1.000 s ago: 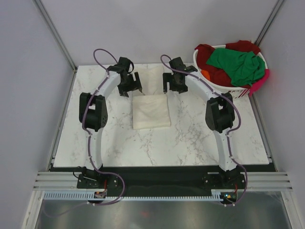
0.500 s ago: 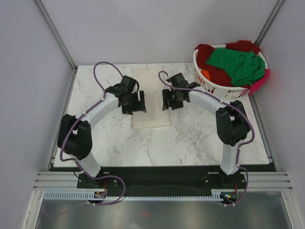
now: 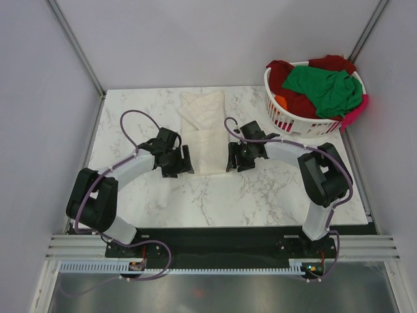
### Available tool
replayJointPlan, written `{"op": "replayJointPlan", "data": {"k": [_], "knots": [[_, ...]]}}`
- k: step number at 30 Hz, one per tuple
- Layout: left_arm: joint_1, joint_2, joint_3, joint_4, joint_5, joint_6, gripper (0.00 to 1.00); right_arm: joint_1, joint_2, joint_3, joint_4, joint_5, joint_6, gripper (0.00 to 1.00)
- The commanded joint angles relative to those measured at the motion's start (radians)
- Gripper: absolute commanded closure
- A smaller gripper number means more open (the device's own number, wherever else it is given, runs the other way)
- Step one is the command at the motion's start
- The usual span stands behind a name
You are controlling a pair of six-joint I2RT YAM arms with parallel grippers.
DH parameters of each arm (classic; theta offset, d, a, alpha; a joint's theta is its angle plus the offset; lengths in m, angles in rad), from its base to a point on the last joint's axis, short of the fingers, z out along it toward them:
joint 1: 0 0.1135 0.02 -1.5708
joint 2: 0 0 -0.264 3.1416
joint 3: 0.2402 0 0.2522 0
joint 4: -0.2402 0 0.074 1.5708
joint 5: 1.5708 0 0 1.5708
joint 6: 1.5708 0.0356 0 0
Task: Fold and stack the t-shirts
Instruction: Fold the tshirt
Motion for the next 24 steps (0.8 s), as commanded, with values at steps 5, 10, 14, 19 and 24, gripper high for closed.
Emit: {"op": "replayJointPlan", "data": {"k": [5, 10, 14, 19, 24], "knots": [[0.0, -0.107, -0.041, 0.095, -0.003, -0.037, 0.22, 0.004, -0.067, -0.109, 0.145, -0.042, 0.054, 0.36], [0.0, -0.097, -0.064, 0.116, -0.017, -0.04, 0.22, 0.004, -0.053, -0.134, 0.178, -0.044, 0.081, 0.36], [0.001, -0.083, -0.109, 0.177, -0.019, -0.055, 0.23, 0.002, -0.027, -0.181, 0.249, -0.063, 0.125, 0.46], [0.001, -0.039, -0.138, 0.24, -0.022, -0.063, 0.25, 0.002, -0.002, -0.214, 0.293, -0.074, 0.136, 0.64], [0.001, -0.028, -0.161, 0.277, -0.022, -0.073, 0.26, 0.004, 0.018, -0.214, 0.299, -0.079, 0.128, 0.78]]}}
